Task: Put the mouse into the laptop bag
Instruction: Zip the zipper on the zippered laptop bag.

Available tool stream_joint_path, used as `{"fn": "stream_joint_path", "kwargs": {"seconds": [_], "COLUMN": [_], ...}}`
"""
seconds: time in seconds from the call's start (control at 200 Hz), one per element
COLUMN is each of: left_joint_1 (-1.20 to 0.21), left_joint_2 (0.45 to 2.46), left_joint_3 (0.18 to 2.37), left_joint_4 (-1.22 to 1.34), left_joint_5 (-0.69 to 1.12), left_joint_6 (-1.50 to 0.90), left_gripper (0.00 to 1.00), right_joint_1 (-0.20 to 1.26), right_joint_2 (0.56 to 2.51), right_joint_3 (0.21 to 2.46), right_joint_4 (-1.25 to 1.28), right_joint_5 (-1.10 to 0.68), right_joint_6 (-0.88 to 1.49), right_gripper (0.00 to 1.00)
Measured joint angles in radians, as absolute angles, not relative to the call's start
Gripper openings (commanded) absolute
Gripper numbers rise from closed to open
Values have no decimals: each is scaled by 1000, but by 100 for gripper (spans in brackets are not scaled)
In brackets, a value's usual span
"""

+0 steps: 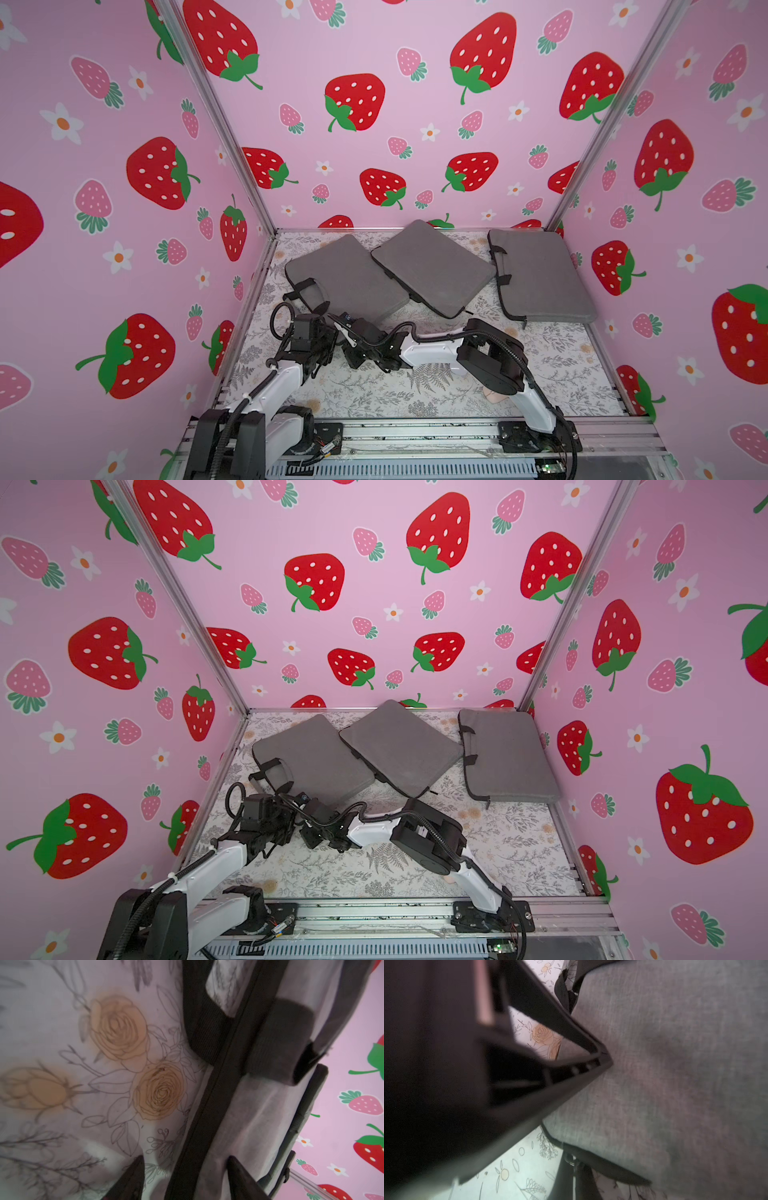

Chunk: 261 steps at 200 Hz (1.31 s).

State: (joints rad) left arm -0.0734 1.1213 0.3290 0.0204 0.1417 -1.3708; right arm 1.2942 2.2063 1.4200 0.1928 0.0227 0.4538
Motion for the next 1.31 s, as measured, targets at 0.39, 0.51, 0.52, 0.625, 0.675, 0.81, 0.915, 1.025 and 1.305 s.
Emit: {"fn": "stream_joint_path", "kwargs": {"seconds": [0.39,0.51,0.52,0.625,0.675,0.81,0.915,1.025,1.305], "left_joint_1": [-41,-36,-36,-30,-29,-25,-22,-1,102], "left_joint_2": [1218,1203,1199,1162,1132,1061,1018,987,1032], "left_joint_3": [386,386,386,386,385,371,363,363,403], "left_joint_4": [18,-2,-5,-27,-39,-63,-83,-130,-253], "left_joint_5": [216,246,247,247,245,239,239,192,169], "left_joint_6": [-1331,-1331,-1331,-1332,-1332,-1333,-1334,-1331,-1294], "left_gripper": [0,0,0,0,0,0,0,4,4], "right_joint_1": [1306,1280,1279,1249,1242,1243,1247,1235,1163], "right_joint_2": [2196,2160,2159,2151,2151,2135,2121,2096,1925], "right_joint_3": [1355,1293,1290,1276,1276,1275,1275,1245,1065], "right_joint_4": [233,257,259,262,265,261,249,210,170], "right_joint_5": [122,146,146,142,135,129,127,165,287], "right_joint_6": [467,478,478,491,497,498,492,473,444], "right_gripper": [0,0,0,0,0,0,21,48,78]}}
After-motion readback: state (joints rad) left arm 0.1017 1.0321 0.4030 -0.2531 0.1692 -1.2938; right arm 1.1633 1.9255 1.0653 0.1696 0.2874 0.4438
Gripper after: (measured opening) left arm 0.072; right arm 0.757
